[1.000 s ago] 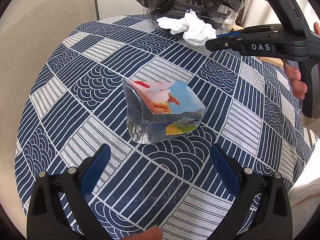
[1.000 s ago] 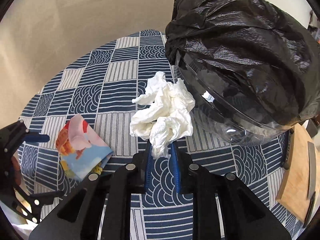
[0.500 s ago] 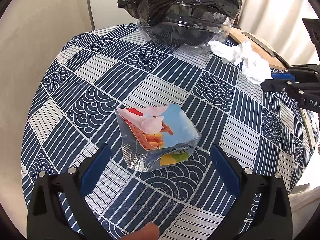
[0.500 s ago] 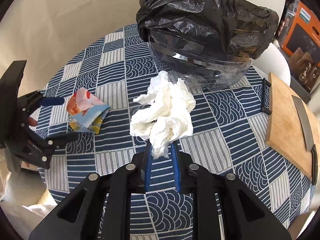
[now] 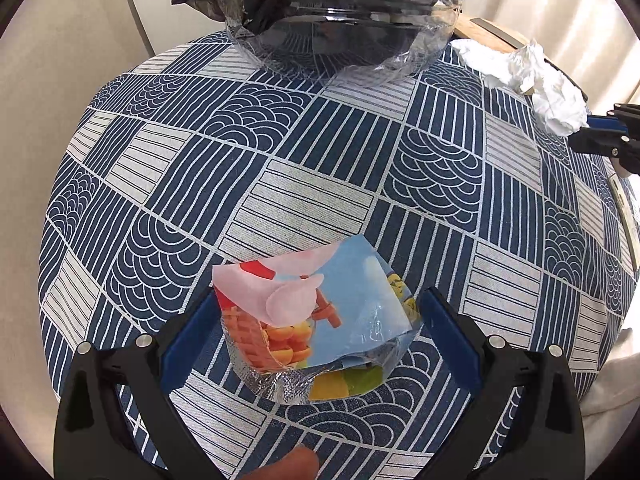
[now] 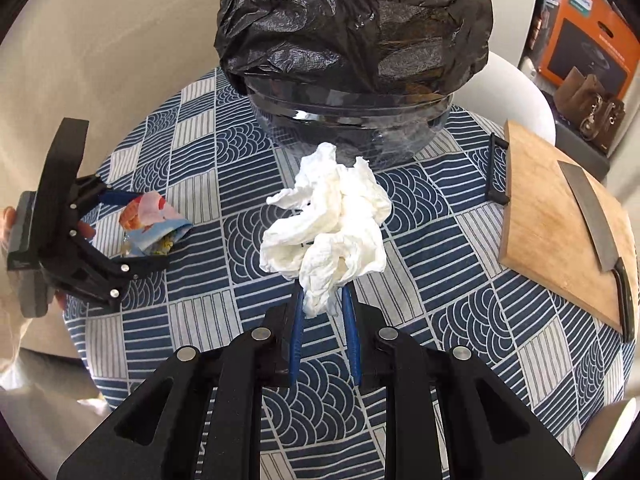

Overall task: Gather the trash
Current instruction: 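Grasp the printed snack wrapper with the left tool and lift it, then carry the tissue and wrapper over the bin and open both tools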

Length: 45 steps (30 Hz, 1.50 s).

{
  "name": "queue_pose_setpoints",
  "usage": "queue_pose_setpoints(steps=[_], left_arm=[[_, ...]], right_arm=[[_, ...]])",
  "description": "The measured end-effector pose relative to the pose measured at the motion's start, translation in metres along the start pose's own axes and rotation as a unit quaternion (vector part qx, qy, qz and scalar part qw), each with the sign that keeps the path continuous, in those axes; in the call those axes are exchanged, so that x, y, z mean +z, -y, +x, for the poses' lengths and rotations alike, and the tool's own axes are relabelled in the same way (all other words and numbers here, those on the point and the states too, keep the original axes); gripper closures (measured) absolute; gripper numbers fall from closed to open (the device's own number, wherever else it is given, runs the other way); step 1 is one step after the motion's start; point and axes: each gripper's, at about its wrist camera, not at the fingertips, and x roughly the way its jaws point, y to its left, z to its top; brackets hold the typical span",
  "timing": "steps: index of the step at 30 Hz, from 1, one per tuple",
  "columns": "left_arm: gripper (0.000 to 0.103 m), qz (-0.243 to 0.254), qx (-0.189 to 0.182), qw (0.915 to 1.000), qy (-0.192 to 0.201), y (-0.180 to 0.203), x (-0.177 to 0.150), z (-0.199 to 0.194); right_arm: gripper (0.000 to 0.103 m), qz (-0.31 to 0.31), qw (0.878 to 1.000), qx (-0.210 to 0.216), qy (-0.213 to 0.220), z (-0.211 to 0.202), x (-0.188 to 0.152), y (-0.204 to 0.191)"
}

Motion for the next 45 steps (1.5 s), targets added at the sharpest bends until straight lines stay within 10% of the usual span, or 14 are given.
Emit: queue_pose_setpoints(steps=[19,45], left_arm=[[0.028,-0.02,0.05,0.9985,0.005,-0.016,-0.009,-0.007],[0.027,-0.032,0.105,0.9856,0.128,0.018,-0.018,-0.159]], right_arm=[[0.086,-0.002,1.0,0.009,0.01,-0.005,0.009,0.003],[0.085,0.028,0.989,0.029,0.141,-0.108,-0.023,0.005]])
